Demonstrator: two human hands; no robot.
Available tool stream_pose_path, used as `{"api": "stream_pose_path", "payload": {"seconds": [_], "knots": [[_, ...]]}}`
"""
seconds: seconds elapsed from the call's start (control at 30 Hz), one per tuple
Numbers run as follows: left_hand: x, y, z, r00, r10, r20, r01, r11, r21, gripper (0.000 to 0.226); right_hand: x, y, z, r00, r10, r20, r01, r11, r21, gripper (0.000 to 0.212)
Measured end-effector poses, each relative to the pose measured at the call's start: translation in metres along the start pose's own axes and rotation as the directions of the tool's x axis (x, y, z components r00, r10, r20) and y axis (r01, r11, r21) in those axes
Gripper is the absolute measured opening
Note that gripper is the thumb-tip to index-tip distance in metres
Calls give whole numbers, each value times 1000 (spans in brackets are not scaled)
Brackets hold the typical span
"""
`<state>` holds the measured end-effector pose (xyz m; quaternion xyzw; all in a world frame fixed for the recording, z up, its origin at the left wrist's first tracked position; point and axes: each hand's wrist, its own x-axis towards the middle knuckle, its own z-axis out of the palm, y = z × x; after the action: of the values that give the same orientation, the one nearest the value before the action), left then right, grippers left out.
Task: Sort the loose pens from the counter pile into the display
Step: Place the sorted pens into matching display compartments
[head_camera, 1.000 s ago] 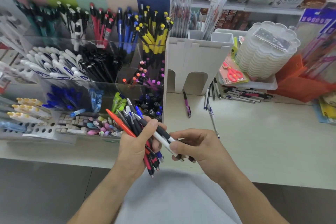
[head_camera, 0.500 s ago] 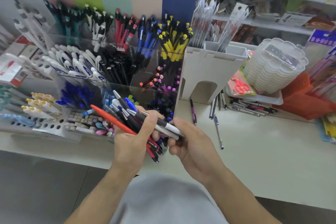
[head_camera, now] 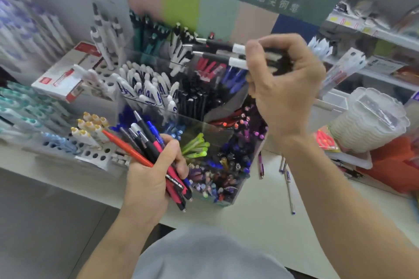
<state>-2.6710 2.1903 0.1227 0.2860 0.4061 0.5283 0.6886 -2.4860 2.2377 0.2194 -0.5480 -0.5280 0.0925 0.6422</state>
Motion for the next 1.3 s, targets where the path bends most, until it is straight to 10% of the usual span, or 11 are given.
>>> {"api": "stream_pose_path", "payload": {"seconds": [0.13,0.3,0.53,0.8,0.97,1.1,1.3], "knots": [[12,12,-7,996,-64,65,66,998,-18,7,56,8,59,901,-323,289,400,877,-266,11],[23,23,-14,963,-145,227,146,989,15,10,76,18,115,680,-114,725,575,695,-431,21],[32,25,-18,905,-234,355,245,969,15,17,44,35,111,819,-238,522,538,634,-555,39],[40,26,-17,880,-279,386,286,958,41,21,75,25,104,694,-62,718,537,709,-458,33],[41,24,-18,880,-287,378,292,955,46,21,64,13,111,581,-10,814,688,541,-484,39],[39,22,-22,873,-290,393,285,956,71,14,40,24,104,808,-109,579,533,553,-640,58],[35,19,-20,866,-313,390,312,948,68,16,42,39,114,815,-99,571,443,742,-504,44]]}}
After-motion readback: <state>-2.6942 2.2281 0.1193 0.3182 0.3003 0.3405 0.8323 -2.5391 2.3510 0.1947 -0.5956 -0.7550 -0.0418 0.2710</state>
